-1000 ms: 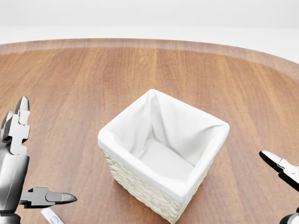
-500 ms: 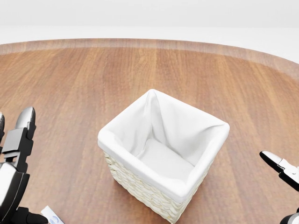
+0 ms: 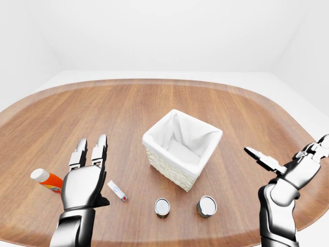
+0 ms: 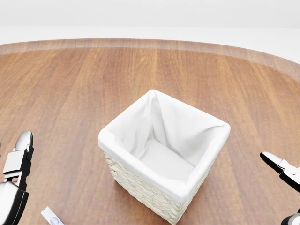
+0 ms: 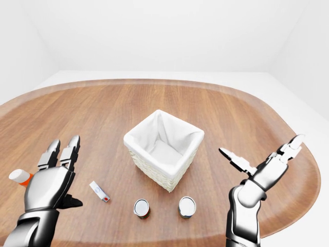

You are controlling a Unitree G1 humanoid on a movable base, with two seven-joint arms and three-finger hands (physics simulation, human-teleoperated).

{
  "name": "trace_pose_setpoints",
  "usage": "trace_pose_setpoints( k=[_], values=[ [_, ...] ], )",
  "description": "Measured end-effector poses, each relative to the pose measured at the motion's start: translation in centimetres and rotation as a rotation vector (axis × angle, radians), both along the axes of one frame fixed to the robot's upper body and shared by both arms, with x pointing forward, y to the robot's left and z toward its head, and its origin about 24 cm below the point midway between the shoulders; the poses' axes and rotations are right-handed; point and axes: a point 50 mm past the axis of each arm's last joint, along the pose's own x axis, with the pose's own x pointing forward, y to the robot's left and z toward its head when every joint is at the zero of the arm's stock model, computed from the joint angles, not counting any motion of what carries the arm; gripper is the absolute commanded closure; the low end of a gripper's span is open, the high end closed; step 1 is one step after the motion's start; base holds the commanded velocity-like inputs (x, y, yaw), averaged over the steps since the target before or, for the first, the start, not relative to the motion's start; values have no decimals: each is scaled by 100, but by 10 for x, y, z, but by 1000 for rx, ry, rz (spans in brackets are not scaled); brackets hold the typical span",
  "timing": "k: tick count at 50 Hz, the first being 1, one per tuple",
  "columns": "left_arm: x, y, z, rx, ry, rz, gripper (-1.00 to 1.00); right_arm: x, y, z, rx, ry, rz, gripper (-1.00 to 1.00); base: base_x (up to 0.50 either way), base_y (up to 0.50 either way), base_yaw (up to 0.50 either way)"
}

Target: Pick up the alphabet soup and the cream cheese box, and put them in the basket.

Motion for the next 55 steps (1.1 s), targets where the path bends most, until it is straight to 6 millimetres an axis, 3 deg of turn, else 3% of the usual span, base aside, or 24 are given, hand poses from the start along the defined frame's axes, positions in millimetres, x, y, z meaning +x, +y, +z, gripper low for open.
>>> trace_pose_setpoints(
  k=[30, 55],
  values=[
    [-1, -4, -8, 15, 22, -9, -100, 2, 0, -2, -13, 16, 2, -100, 0, 0, 0],
    [6, -24, -28, 183, 72, -97, -100, 2, 1, -1, -16, 13, 3, -100, 0, 0, 0]
  ],
)
